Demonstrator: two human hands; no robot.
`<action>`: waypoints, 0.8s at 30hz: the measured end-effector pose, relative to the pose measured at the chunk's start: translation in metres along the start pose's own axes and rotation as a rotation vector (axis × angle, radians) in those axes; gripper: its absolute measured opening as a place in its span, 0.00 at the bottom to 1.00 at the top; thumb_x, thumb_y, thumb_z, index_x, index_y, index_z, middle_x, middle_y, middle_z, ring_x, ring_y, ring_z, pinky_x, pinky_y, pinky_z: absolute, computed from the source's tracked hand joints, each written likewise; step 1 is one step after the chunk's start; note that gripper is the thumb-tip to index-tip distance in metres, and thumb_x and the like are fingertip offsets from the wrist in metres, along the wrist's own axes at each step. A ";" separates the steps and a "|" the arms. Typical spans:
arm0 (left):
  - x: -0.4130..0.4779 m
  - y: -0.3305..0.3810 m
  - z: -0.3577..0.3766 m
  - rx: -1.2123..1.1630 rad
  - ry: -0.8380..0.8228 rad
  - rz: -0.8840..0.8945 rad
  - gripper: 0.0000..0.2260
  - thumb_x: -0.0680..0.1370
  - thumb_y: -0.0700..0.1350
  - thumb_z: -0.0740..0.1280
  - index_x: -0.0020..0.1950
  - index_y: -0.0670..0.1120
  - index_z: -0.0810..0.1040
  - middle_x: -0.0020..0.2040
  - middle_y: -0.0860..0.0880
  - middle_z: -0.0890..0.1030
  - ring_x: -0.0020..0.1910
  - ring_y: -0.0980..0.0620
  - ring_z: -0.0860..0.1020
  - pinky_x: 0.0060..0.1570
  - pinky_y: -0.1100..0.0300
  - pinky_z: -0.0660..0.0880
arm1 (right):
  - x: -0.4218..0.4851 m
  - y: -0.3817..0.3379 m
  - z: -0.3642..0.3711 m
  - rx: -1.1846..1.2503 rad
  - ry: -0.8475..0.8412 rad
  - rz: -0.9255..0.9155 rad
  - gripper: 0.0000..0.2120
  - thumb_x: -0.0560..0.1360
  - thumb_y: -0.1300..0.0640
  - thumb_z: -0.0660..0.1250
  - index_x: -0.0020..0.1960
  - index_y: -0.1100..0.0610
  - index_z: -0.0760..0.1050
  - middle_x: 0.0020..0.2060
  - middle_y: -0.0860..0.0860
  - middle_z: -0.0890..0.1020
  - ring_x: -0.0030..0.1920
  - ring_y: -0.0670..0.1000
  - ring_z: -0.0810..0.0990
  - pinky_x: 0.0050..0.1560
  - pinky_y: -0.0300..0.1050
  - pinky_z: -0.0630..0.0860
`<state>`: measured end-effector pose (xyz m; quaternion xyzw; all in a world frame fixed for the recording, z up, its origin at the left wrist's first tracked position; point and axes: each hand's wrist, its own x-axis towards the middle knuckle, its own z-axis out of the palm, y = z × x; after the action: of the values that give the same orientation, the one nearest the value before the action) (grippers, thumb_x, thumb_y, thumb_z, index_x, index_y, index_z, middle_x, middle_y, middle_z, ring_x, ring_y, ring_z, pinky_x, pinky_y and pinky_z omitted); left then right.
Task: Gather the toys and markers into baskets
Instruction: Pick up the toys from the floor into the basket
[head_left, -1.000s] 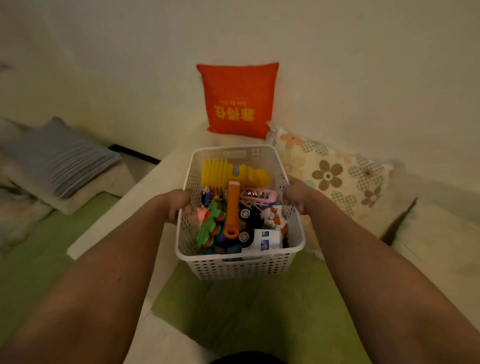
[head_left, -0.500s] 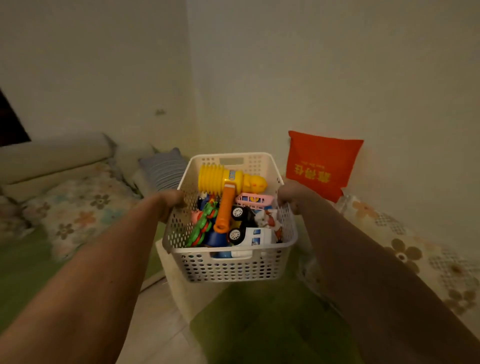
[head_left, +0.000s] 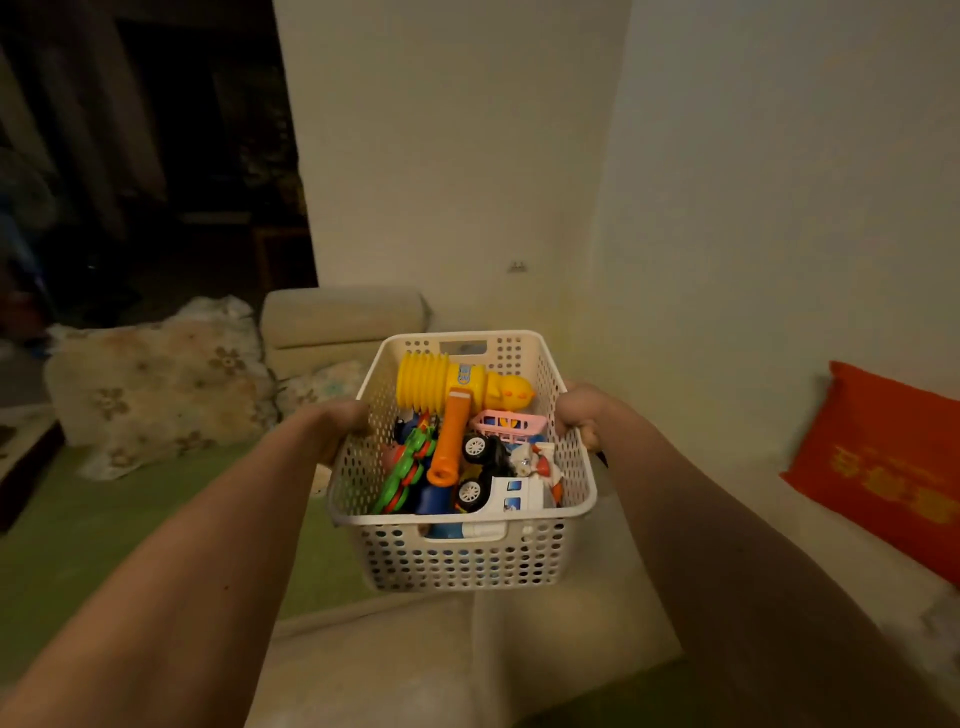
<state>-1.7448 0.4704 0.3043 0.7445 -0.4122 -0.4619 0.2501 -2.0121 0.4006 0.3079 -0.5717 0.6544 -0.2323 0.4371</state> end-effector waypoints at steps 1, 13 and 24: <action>0.008 -0.004 -0.019 -0.018 0.033 -0.015 0.11 0.80 0.35 0.51 0.61 0.36 0.68 0.41 0.39 0.76 0.55 0.35 0.77 0.58 0.41 0.71 | 0.017 -0.015 0.017 -0.020 -0.027 -0.022 0.26 0.69 0.79 0.58 0.64 0.65 0.72 0.59 0.63 0.77 0.62 0.63 0.75 0.60 0.60 0.76; 0.050 -0.084 -0.215 -0.254 0.379 -0.180 0.15 0.81 0.34 0.52 0.67 0.35 0.66 0.53 0.35 0.76 0.61 0.36 0.73 0.61 0.42 0.68 | 0.115 -0.185 0.228 -0.165 -0.326 -0.216 0.25 0.69 0.77 0.61 0.63 0.60 0.71 0.60 0.60 0.77 0.65 0.61 0.73 0.62 0.62 0.75; 0.052 -0.181 -0.353 -0.401 0.623 -0.429 0.17 0.81 0.39 0.55 0.70 0.38 0.64 0.57 0.37 0.76 0.62 0.36 0.74 0.58 0.42 0.73 | 0.141 -0.307 0.430 -0.260 -0.657 -0.401 0.37 0.67 0.79 0.59 0.72 0.56 0.66 0.64 0.60 0.74 0.67 0.63 0.71 0.61 0.63 0.75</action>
<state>-1.3481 0.5205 0.3009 0.8538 -0.0548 -0.3276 0.4009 -1.4799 0.2779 0.2921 -0.7822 0.3794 -0.0331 0.4931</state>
